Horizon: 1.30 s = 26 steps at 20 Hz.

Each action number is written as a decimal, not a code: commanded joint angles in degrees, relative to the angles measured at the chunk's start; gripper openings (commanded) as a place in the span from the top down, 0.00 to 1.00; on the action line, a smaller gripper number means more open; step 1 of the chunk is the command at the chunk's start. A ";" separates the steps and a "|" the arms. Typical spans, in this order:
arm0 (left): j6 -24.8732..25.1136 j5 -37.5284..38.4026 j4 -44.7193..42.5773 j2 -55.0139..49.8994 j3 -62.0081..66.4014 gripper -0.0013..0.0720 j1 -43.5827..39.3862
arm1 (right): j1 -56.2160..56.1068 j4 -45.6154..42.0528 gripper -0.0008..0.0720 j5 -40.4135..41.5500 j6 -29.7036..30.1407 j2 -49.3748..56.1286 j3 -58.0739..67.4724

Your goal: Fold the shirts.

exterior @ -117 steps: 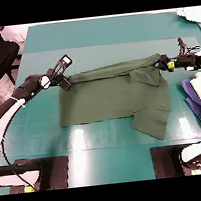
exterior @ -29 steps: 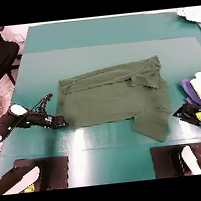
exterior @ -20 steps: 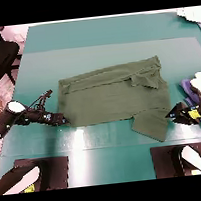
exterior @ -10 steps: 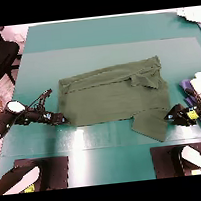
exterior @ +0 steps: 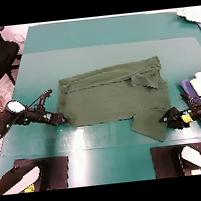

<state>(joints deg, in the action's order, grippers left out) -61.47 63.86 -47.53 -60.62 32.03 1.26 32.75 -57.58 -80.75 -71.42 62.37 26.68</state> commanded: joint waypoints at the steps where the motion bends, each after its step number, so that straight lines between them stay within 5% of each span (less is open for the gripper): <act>1: 0.02 0.28 0.04 -0.02 0.07 0.95 0.02 | -2.49 3.52 0.25 3.61 1.25 -0.92 -0.59; 5: 0.02 0.28 0.17 -0.02 0.11 0.95 0.02 | -5.55 5.68 0.32 3.85 1.22 -0.94 -0.57; 6: 0.07 0.22 0.87 -0.02 0.13 0.95 0.02 | -6.21 6.97 0.42 3.78 1.20 -0.94 -0.59; 9: 2.05 0.96 4.94 -0.02 0.57 0.95 0.02 | -7.32 11.17 0.96 3.17 1.53 -0.94 -0.57; 18: 2.36 -0.39 9.01 0.00 18.18 0.95 0.02 | -7.32 19.04 0.96 -2.16 3.89 -0.94 16.06; 26: 2.99 -9.70 8.96 -0.04 19.39 0.95 0.02 | -7.32 19.12 0.96 -1.51 3.80 8.04 34.01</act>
<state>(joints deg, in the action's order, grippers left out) -58.83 58.81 -38.61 -60.66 50.89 1.26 25.45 -38.81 -81.95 -67.61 66.26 54.83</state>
